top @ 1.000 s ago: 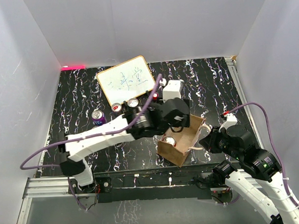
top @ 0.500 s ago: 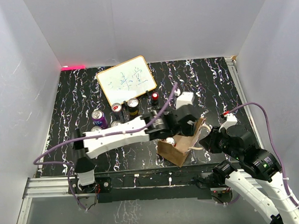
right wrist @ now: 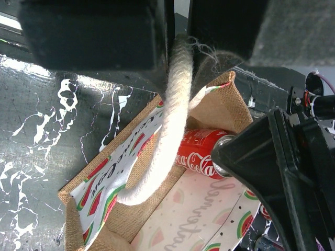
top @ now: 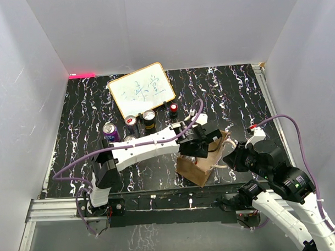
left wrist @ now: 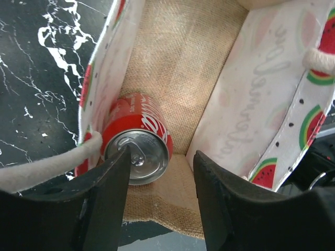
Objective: Take the beverage out of the canvas bag
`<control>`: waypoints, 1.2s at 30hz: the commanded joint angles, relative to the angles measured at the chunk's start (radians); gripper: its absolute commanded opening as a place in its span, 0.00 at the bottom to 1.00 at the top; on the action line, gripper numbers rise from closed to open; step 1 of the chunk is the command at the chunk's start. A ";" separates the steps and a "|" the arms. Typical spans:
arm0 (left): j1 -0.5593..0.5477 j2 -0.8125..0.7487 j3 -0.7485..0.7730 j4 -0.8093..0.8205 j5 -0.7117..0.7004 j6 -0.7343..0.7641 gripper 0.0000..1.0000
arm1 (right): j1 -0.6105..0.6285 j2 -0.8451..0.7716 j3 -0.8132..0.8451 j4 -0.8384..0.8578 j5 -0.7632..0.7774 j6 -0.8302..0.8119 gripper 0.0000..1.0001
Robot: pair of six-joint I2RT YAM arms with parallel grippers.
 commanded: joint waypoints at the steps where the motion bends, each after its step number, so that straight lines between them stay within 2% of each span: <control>1: 0.010 0.004 0.073 -0.097 -0.044 0.038 0.53 | 0.011 -0.012 -0.008 0.060 -0.010 -0.010 0.12; 4: 0.016 0.021 0.084 -0.140 -0.053 0.047 0.65 | 0.012 -0.015 -0.008 0.061 -0.010 -0.011 0.12; 7: 0.025 0.034 0.079 -0.153 -0.037 0.058 0.72 | 0.013 -0.015 -0.008 0.063 -0.012 -0.013 0.12; 19: 0.028 0.122 0.044 -0.198 0.001 0.048 0.88 | 0.021 -0.020 -0.008 0.064 -0.009 -0.013 0.12; 23: 0.027 0.147 0.037 -0.205 0.012 0.063 0.90 | 0.023 -0.024 -0.009 0.064 -0.007 -0.010 0.12; 27: 0.027 0.168 0.022 -0.179 0.044 0.068 0.87 | 0.022 -0.029 -0.010 0.064 -0.003 -0.006 0.12; 30: 0.026 0.171 0.001 -0.143 0.080 0.063 0.80 | 0.023 -0.032 -0.011 0.064 -0.001 -0.004 0.12; 33: 0.024 0.167 -0.018 -0.112 0.109 0.053 0.70 | 0.023 -0.038 -0.011 0.064 0.002 -0.002 0.12; 36: 0.023 0.163 -0.002 -0.108 0.115 0.049 0.52 | 0.023 -0.043 -0.011 0.063 0.004 0.002 0.12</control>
